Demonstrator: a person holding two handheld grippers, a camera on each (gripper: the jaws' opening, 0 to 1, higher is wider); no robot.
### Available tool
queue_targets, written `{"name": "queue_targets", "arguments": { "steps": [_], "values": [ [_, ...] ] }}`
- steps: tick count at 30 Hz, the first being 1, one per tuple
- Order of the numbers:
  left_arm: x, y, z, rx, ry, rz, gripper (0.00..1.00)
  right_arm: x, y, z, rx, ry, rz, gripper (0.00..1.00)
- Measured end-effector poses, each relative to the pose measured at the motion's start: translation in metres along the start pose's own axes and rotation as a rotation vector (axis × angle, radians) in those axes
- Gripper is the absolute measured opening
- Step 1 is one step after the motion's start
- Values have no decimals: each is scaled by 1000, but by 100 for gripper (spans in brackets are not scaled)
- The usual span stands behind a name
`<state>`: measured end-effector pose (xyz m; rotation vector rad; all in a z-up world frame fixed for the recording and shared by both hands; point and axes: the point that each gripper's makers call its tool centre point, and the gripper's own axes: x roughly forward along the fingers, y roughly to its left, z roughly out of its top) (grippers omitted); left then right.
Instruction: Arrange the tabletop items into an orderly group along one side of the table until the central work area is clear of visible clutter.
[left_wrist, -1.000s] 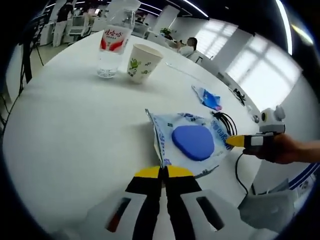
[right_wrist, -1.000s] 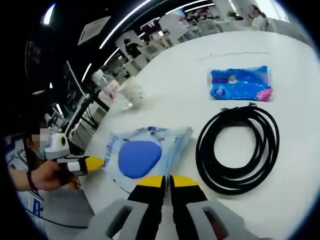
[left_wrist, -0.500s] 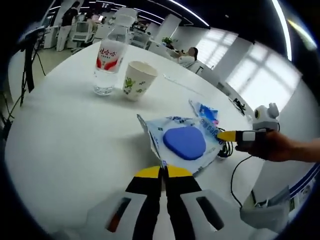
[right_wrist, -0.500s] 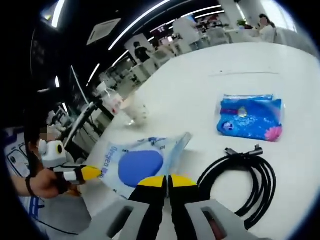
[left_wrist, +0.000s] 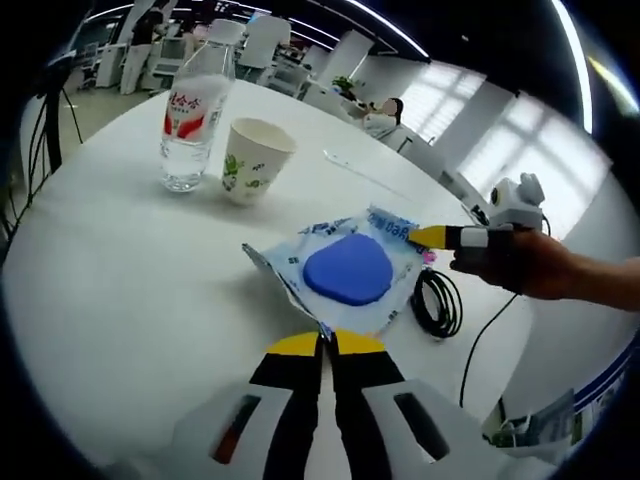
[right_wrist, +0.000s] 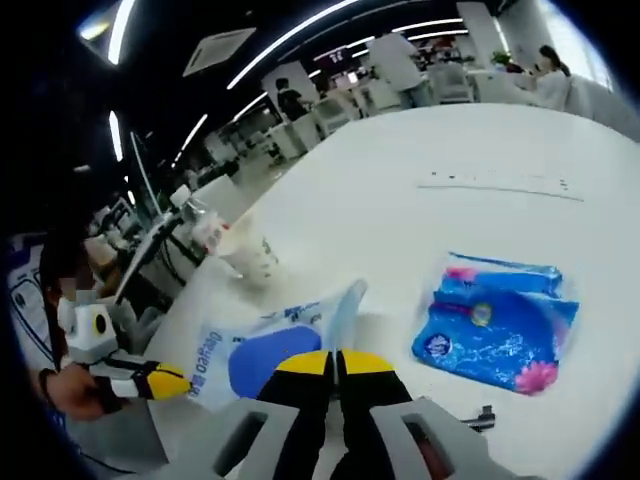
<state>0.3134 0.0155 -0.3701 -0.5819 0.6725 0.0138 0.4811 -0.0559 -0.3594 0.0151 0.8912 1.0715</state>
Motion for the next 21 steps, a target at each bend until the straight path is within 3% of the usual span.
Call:
{"name": "queue_targets", "arguments": {
  "steps": [5, 13, 21],
  "values": [
    [9, -8, 4, -16, 4, 2, 0, 1, 3, 12, -3, -13, -6, 0],
    [27, -15, 14, -23, 1, 5, 1, 17, -19, 35, 13, -39, -42, 0],
    [40, -19, 20, -21, -2, 14, 0, 14, -44, 35, 69, -62, -78, 0]
  ]
}}
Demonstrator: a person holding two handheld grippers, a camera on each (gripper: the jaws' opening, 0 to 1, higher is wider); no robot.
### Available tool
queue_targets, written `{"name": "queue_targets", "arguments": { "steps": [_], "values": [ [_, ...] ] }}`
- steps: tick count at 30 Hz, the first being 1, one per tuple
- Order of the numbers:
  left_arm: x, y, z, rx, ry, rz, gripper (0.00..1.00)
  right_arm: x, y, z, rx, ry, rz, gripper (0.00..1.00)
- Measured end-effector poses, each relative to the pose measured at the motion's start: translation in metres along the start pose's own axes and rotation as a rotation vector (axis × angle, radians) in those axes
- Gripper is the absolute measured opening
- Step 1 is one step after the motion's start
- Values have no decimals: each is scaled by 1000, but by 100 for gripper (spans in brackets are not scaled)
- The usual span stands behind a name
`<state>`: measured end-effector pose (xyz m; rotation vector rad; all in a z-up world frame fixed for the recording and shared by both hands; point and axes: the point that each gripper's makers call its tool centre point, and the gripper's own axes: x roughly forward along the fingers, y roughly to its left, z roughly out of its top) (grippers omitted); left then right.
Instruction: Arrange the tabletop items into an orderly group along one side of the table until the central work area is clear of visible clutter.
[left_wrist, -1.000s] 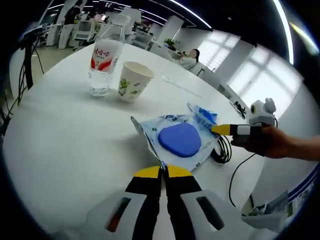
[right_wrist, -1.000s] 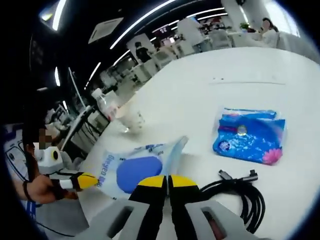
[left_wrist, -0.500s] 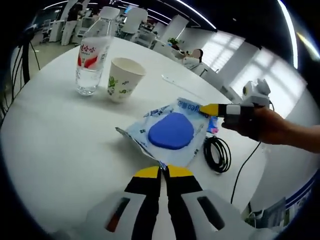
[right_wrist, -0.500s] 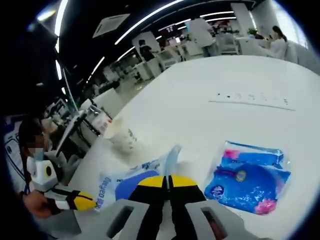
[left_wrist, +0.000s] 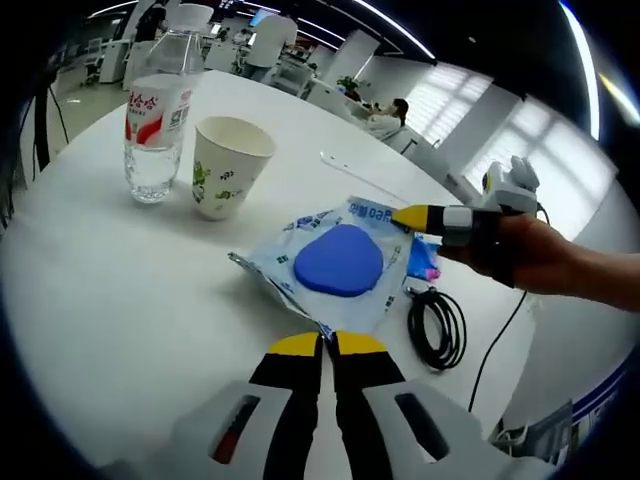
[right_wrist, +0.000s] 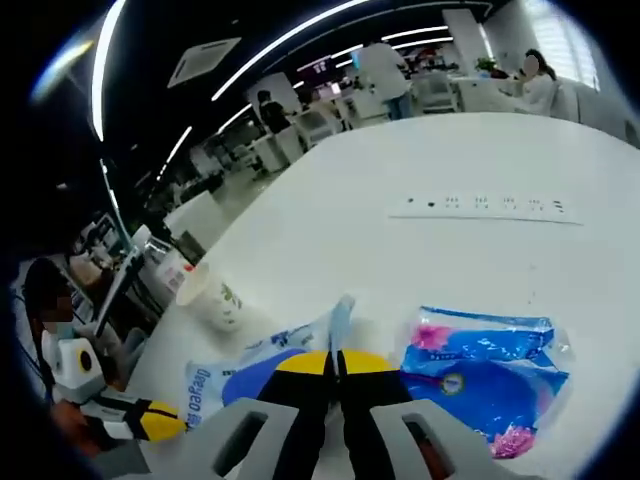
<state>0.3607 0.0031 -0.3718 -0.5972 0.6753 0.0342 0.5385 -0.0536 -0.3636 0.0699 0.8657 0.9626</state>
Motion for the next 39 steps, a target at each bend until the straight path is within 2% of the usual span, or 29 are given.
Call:
{"name": "queue_targets", "arguments": {
  "steps": [6, 12, 14, 19, 25, 35, 38, 39],
  "values": [
    [13, 5, 13, -4, -6, 4, 0, -10, -29, -7, 51, -18, -42, 0],
    [24, 7, 24, -1, -10, 7, 0, -34, -30, -25, 75, -34, -66, 0],
    [27, 9, 28, -6, -15, 9, 0, -34, -36, -27, 83, -34, -71, 0],
    [34, 23, 38, -31, -30, 30, 0, -38, -33, -37, 99, -29, -66, 0],
    [47, 38, 53, -75, -75, 40, 0, -28, -32, -41, 115, -20, -59, 0],
    [58, 56, 64, -162, -121, 69, 0, -15, -30, -32, 115, -13, -41, 0],
    [59, 63, 66, -170, -126, 86, 0, -7, -31, -34, 112, 0, -40, 0],
    [59, 65, 67, -174, -128, 91, 0, -10, -25, -36, 111, 1, -40, 0]
  ]
}}
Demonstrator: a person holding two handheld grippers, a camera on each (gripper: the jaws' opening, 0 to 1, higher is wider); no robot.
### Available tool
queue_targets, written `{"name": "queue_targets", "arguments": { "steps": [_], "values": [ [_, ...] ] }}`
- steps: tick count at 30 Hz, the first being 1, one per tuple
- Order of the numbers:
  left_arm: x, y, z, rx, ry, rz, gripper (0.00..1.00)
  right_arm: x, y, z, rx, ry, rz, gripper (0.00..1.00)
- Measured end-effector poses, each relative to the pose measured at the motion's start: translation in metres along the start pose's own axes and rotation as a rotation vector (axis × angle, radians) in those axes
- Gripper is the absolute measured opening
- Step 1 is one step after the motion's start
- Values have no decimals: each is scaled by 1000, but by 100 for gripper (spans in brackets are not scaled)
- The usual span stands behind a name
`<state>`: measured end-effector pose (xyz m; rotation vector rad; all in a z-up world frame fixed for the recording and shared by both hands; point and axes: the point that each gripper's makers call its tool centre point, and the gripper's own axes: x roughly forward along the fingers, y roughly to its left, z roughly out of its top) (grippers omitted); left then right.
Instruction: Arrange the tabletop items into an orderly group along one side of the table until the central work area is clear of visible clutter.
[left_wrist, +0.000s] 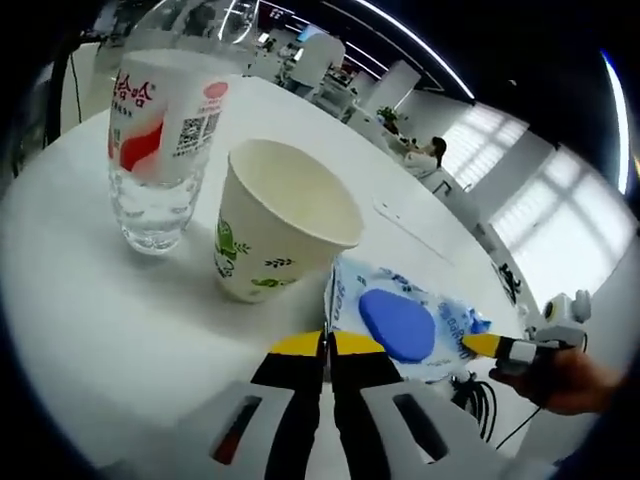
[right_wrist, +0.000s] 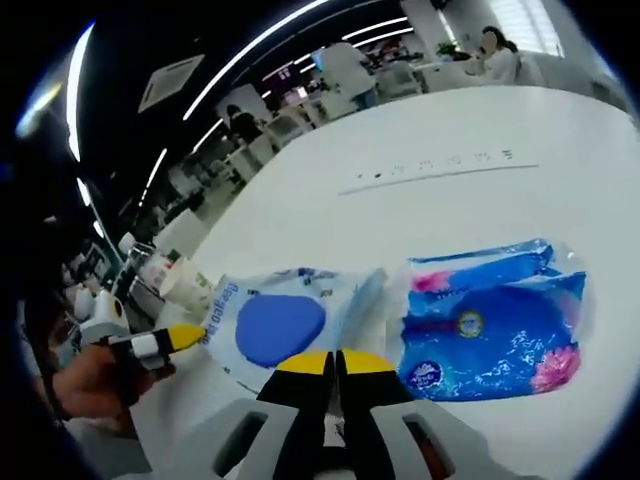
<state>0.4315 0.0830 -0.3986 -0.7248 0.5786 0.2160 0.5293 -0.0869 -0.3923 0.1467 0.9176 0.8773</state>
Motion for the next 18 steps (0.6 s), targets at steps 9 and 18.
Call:
{"name": "queue_targets", "arguments": {
  "steps": [9, 18],
  "values": [
    [1, 3, 6, -13, -20, 19, 0, 4, -1, 1, 13, -7, -5, 0],
    [-3, -3, 10, -61, -45, 20, 9, 0, 1, 5, 5, 7, 6, 2]
  ]
}}
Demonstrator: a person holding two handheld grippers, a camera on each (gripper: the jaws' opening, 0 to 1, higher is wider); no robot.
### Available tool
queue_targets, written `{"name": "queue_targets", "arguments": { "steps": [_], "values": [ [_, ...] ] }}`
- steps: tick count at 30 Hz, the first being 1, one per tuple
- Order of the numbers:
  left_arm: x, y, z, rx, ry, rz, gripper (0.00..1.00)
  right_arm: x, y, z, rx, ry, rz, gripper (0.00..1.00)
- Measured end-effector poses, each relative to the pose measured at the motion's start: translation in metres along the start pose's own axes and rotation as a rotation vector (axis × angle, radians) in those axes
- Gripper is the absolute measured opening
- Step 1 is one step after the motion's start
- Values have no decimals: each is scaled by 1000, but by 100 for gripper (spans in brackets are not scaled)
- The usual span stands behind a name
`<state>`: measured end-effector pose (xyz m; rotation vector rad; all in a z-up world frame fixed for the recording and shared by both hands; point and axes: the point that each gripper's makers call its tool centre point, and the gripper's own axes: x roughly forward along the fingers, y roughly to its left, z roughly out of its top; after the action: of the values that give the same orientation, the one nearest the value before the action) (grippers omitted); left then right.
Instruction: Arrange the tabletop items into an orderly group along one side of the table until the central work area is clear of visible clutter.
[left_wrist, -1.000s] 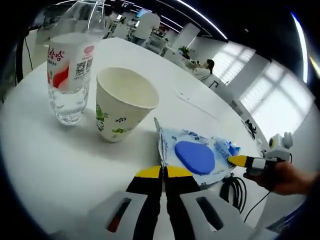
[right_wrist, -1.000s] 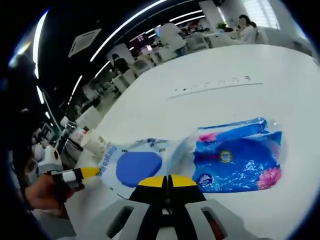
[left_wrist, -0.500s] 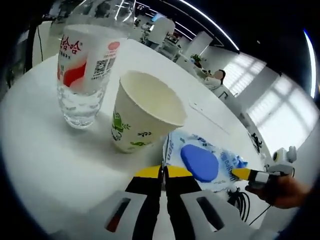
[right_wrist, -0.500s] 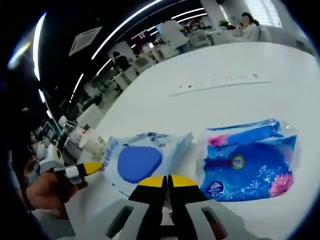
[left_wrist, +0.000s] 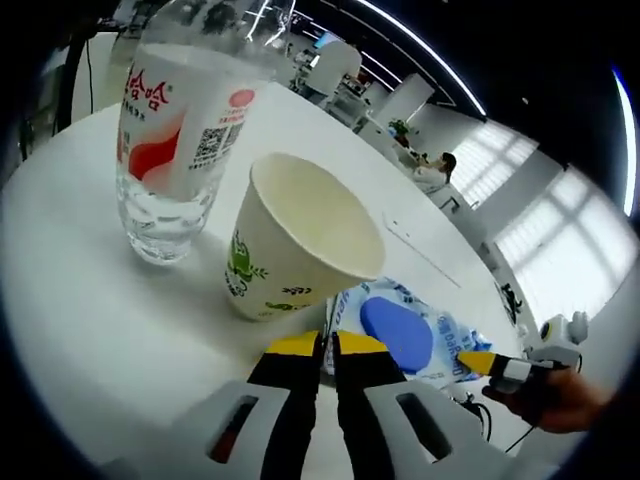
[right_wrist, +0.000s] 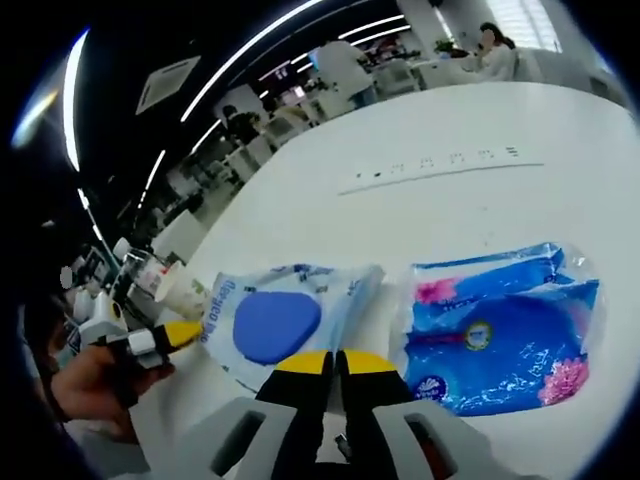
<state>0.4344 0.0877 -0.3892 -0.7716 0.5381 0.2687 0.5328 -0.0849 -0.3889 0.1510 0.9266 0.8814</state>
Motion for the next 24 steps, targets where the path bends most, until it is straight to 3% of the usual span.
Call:
{"name": "queue_targets", "arguments": {
  "steps": [1, 8, 24],
  "values": [
    [-2, -1, -3, 7, 10, 2, 13, -1, 0, 1, -6, -2, 3, 3],
    [-14, -6, -15, 92, 44, -7, 14, -8, -7, -2, 5, -10, 8, 6],
    [-21, -20, -41, 136, 78, -29, 13, -44, -18, -7, 37, -55, -3, 10]
  ]
}}
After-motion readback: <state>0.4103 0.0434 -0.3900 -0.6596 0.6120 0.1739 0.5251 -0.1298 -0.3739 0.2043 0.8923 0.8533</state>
